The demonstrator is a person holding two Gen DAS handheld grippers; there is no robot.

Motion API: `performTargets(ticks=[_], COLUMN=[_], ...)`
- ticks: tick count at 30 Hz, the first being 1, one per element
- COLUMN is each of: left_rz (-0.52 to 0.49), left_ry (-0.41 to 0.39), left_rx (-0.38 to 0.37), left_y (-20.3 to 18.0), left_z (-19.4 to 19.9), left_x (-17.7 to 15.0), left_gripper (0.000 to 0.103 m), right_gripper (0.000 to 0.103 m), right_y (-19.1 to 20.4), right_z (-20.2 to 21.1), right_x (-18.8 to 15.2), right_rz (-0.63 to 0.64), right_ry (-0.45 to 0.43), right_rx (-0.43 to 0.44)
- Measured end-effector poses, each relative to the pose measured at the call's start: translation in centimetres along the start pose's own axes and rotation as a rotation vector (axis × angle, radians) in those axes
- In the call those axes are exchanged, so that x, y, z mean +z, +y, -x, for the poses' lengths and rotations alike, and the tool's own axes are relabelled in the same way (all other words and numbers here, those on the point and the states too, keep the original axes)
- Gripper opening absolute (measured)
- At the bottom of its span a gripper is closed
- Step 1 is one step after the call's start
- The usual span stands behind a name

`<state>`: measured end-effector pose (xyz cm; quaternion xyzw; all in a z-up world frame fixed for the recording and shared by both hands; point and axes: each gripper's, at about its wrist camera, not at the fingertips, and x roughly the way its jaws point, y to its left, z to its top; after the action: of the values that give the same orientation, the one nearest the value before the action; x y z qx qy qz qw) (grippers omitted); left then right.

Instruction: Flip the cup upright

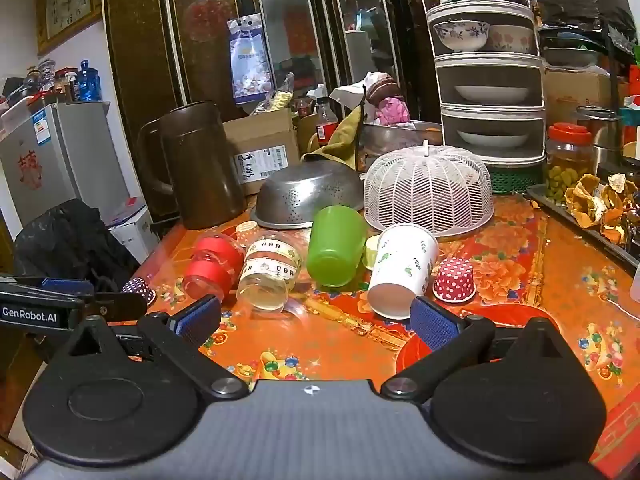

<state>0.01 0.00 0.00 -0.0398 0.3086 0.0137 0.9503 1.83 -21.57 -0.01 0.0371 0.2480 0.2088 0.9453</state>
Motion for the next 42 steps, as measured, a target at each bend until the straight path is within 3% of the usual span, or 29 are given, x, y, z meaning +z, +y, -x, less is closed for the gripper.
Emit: performTargets(ticks=[42], left_rz=[-0.006], left_ry=[0.001], left_rx=[0.012], left_y=[-0.09], left_z=[0.47], left_x=[-0.36], left_gripper=[0.101], right_gripper=[0.102], right_y=[-0.19], right_z=[0.47], right_x=[0.13], right_rz=[-0.037], right_ry=[0.011], right_rx=[0.009])
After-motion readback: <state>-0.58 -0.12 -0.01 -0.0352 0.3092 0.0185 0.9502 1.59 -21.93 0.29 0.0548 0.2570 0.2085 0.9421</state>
